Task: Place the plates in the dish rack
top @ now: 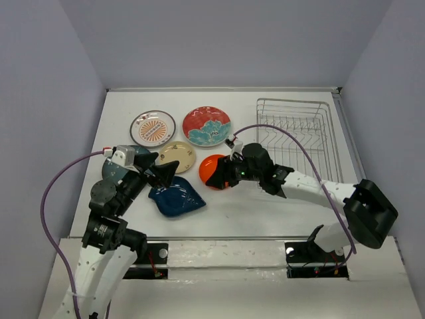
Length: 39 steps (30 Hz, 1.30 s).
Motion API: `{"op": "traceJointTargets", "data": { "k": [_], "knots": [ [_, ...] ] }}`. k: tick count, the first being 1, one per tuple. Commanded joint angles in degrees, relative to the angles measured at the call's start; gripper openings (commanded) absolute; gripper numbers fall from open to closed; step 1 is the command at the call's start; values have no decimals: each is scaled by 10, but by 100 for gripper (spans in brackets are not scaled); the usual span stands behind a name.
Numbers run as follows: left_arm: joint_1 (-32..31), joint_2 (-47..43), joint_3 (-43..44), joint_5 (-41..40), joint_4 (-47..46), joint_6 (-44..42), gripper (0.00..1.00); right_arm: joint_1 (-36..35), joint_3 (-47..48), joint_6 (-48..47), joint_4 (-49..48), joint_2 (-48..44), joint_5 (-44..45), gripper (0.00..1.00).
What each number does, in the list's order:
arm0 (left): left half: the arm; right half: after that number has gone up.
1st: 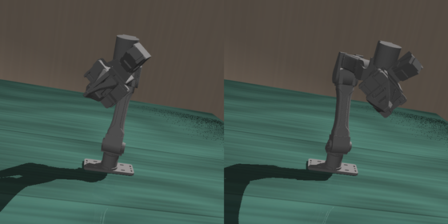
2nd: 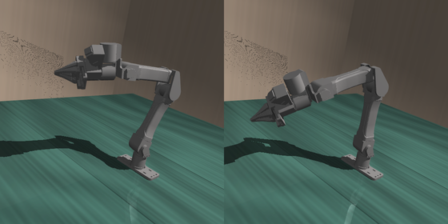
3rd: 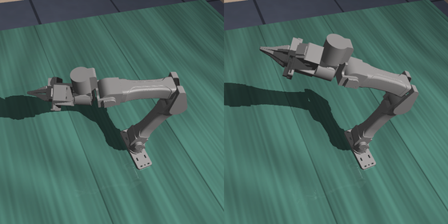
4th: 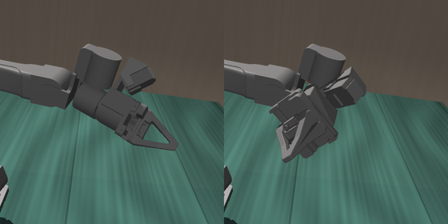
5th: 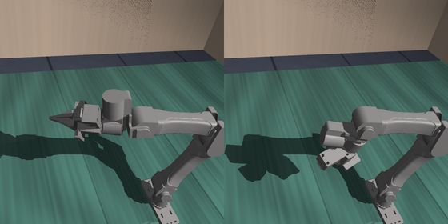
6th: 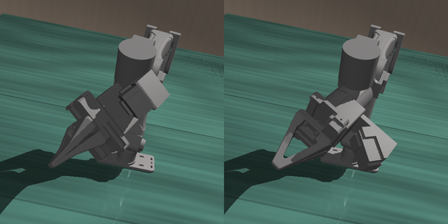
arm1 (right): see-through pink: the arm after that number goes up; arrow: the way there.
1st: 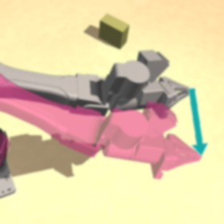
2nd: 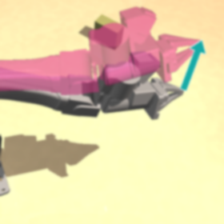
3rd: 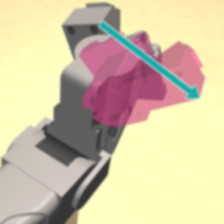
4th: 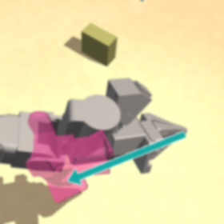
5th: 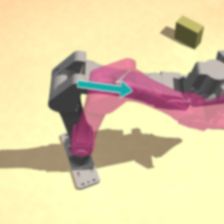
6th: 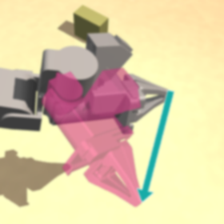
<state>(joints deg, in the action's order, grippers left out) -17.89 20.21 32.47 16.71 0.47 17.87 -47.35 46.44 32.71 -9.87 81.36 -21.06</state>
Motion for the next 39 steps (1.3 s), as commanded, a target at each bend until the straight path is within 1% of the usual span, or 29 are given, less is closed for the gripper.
{"op": "traceJointTargets", "data": {
  "k": [1, 8, 13, 17, 21, 30, 35, 38, 39],
  "knots": [
    [2, -11, 1, 12, -26, -13, 99, -13, 25, -1, -32, 14, 22, 63],
    [2, -18, -4, 47, -35, -17, 99, -19, 55, -16, -11, 59, 44, 61],
    [2, -19, -7, 56, -39, -15, 99, -19, 91, -26, 6, 97, 53, 61],
    [2, -17, -8, 58, -39, -14, 99, -32, 124, -40, 27, 136, 72, 61],
    [2, -15, -9, 66, -42, -15, 99, -47, 152, -50, 40, 179, 73, 61],
    [1, -22, -9, 52, -37, -10, 99, -69, 204, -61, 62, 276, 52, 60],
    [0, -26, -7, 32, -32, -7, 99, -80, 222, -57, 62, 321, 48, 57],
    [-4, -27, -7, 32, -31, -9, 99, -86, 232, -52, 61, 341, 44, 48],
    [-5, -27, -7, 32, -31, -8, 99, -86, 233, -49, 57, 344, 44, 43]
  ]
}}
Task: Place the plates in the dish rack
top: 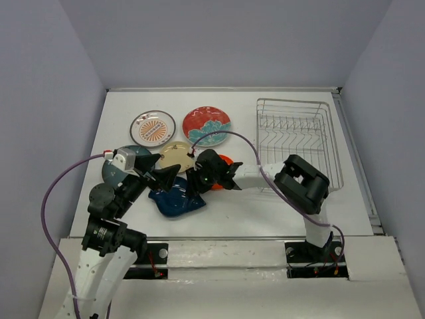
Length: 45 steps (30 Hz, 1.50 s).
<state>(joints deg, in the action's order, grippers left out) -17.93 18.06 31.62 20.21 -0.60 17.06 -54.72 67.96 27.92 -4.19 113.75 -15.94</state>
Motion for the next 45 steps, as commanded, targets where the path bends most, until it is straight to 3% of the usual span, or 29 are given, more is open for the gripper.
{"op": "traceJointTargets", "data": {
  "k": [1, 4, 5, 11, 18, 24, 25, 29, 34, 39, 45],
  "knots": [
    [-4, -7, 2, -1, -20, -1, 99, -13, 16, 3, -4, 24, -9, 38],
    [-8, -8, 2, -2, -20, -1, 99, -13, 3, 13, -13, 18, 3, 8],
    [-9, -8, 1, -2, -20, -1, 99, -13, 1, 13, -14, 13, 7, 7],
    [-13, -17, 2, -7, -19, -2, 99, -13, -37, 8, -14, -85, 82, 7],
    [-22, -34, 3, -14, -13, -3, 99, 39, -81, -13, 29, -307, 222, 7],
    [-37, -55, 4, -22, -10, -4, 99, 183, -68, -40, 200, -440, 426, 7],
    [-42, -57, 3, -24, -9, -4, 99, 229, -65, -38, 217, -466, 465, 7],
    [-56, -58, 5, -23, -5, -5, 99, 299, -36, -61, 251, -513, 562, 7],
    [-76, -69, 4, -26, -4, -7, 99, 353, 16, -146, 251, -465, 701, 7],
    [-90, -69, 6, -39, 4, -9, 99, 434, 63, -202, 241, -392, 740, 7],
    [-104, -73, 6, -46, 5, -11, 99, 446, 81, -374, 111, -340, 790, 7]
  ]
}}
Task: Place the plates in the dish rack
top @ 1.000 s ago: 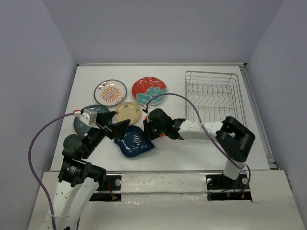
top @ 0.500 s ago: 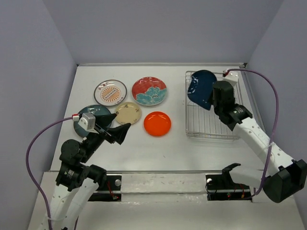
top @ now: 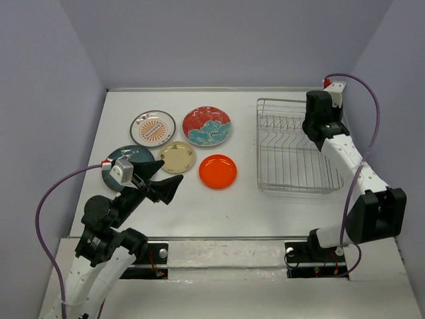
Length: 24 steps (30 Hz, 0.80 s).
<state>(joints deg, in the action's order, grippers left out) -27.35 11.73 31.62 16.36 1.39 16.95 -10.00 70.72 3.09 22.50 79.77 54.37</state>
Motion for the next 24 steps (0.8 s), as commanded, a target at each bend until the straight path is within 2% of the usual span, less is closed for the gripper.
{"op": "traceJointTargets", "data": {
  "k": [1, 9, 12, 14, 18, 24],
  "knots": [
    [-12, -8, 6, -7, -15, -10, 99, -1, 50, -141, -180, 4, 91, 7],
    [-22, -7, 7, -11, -15, -10, 99, 15, -2, -280, -364, 27, 79, 7],
    [-24, -8, 8, -12, -15, -10, 99, 15, -55, -383, -552, 42, 67, 7],
    [-25, -7, 7, -12, -15, -10, 99, 15, -83, -428, -613, 60, 60, 7],
    [-29, -10, 8, -14, -15, -10, 99, 15, -112, -462, -669, 75, 55, 7],
    [-32, -10, 8, -15, -15, -10, 99, 15, -139, -453, -669, 80, 46, 7]
  ]
}}
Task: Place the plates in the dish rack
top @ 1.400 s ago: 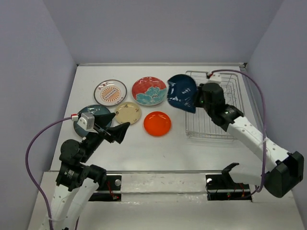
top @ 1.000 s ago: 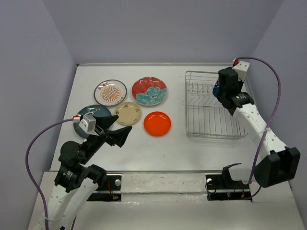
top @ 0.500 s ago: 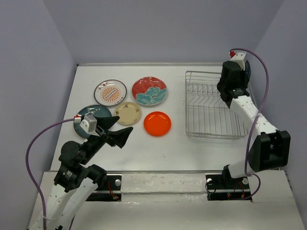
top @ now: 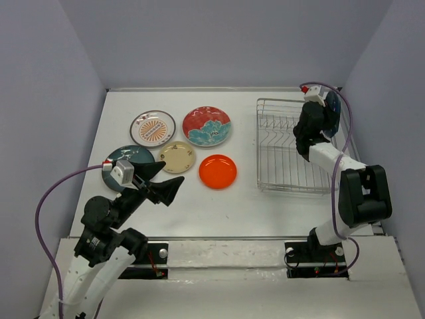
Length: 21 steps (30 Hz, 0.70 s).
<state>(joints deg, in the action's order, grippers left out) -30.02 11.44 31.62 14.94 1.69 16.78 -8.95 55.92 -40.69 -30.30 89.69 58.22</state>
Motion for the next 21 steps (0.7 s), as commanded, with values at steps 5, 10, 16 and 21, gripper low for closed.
{"op": "traceJointTargets", "data": {
  "k": [5, 10, 16, 21],
  "knots": [
    [-7, -8, 8, -3, -18, -9, 99, 4, -6, 37, -97, -19, 8, 7],
    [-9, -9, 8, -3, -19, -9, 99, 4, -40, 86, -72, -21, -4, 7],
    [-9, -8, 9, -10, -4, -10, 99, 4, -46, 105, -48, -14, -9, 7],
    [-10, -7, 9, -11, -4, -9, 99, -2, -49, 141, 1, -22, -25, 7]
  ]
}}
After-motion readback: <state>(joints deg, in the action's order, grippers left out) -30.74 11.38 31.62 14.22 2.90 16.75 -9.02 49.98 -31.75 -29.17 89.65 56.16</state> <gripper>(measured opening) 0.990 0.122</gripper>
